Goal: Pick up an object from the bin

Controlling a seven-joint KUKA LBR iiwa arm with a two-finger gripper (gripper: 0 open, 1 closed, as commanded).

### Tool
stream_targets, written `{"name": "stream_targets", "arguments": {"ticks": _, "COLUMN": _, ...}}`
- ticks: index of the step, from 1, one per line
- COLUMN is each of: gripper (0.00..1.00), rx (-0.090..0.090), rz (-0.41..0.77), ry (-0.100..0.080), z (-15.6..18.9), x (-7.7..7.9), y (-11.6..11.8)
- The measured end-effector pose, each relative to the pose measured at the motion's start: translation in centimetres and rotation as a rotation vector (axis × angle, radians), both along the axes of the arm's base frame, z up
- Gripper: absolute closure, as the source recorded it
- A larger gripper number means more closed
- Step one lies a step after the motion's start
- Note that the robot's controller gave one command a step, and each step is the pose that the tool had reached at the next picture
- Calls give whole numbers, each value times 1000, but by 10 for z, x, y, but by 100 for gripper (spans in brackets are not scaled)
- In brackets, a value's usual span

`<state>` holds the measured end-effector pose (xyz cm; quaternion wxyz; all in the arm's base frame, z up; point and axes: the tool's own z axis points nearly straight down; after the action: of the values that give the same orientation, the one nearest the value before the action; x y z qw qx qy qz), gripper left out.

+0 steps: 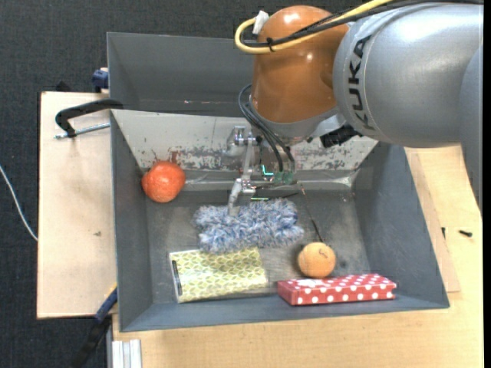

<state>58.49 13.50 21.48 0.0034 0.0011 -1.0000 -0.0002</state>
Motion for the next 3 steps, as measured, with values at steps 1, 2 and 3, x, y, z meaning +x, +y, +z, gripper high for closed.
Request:
{"name": "stream_targets", "arguments": {"ticks": 1, "gripper": 0, "rx": 1, "rz": -2, "ry": -9, "z": 5, "x": 2, "y": -1}}
{"name": "stream_targets", "arguments": {"ticks": 2, "gripper": 0, "rx": 2, "rz": 98, "ry": -11, "z": -46, "x": -9, "y": -30}}
{"name": "stream_targets", "arguments": {"ticks": 3, "gripper": 0, "rx": 1, "rz": 181, "ry": -12, "z": -128, "x": -27, "y": -73}}
